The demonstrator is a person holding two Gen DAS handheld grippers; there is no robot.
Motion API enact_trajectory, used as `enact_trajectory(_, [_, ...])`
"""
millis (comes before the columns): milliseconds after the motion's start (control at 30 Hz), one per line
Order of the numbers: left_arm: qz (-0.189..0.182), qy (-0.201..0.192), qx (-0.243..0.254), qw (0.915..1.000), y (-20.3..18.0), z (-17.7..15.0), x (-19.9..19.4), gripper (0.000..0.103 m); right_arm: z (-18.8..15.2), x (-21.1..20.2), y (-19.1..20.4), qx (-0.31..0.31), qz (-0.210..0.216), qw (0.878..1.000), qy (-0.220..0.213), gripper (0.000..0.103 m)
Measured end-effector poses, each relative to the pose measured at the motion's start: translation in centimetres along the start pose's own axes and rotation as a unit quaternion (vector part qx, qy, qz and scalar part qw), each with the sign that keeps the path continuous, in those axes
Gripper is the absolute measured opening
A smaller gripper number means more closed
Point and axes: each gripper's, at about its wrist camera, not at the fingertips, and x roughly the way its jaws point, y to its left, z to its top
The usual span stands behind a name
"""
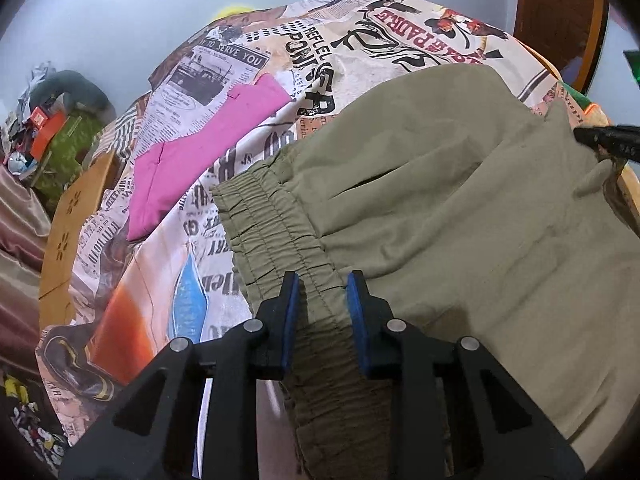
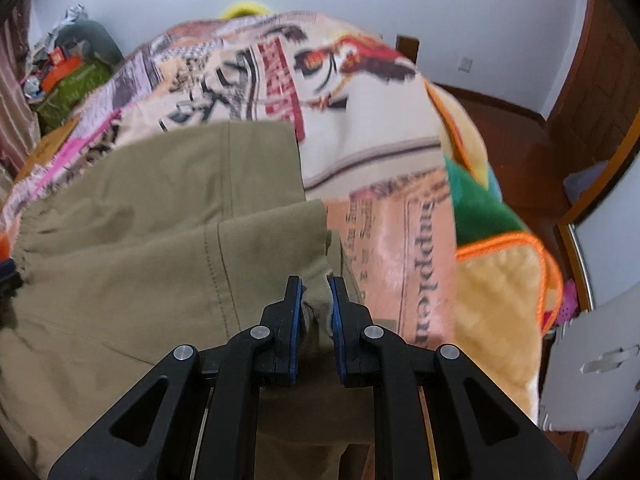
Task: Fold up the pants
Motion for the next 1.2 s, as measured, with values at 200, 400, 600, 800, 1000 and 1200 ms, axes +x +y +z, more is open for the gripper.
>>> enact_trajectory(200, [-0.005, -0.002, -0.001, 1.0000, 0.3, 0.0, -0.2, 0.031, 0.1, -0.6, 0.1, -0.004, -0.006, 1.000, 0.004, 0.016])
enact_trajectory(400, [-0.005, -0.012, -0.019, 0.9997, 1.6, 0.4, -1.7, 0.042, 0.6, -3.5, -0.3, -0.004, -0.013, 1.000, -0.018, 0.019])
enact_trajectory(600, [-0.001, -0.037, -0.057, 0.9977, 4.9, 1.7, -3.8, 0.051, 2.0, -7.2, -0.3, -0.004, 0.003, 0.998, -0.058, 0.019])
enact_trajectory(800, [0.009, -0.051, -0.075, 0.9959, 7.4, 3.3, -4.1, 0.056, 4.0, -9.0, 0.6, -0.005, 0.022, 0.995, -0.094, 0.031])
enact_trajectory(1000, [0.003, -0.036, -0.082, 0.9960, 8.6, 4.6, -1.6, 0.062, 6.2, -7.7, 1.5, -0.008, 0.009, 0.994, -0.111, 0.053])
enact_trajectory(1200, [-0.025, 0.002, -0.089, 0.9957, 8.8, 5.3, 2.5, 0.062, 7.9, -3.1, 2.0, -0.023, 0.006, 0.997, -0.079, 0.059])
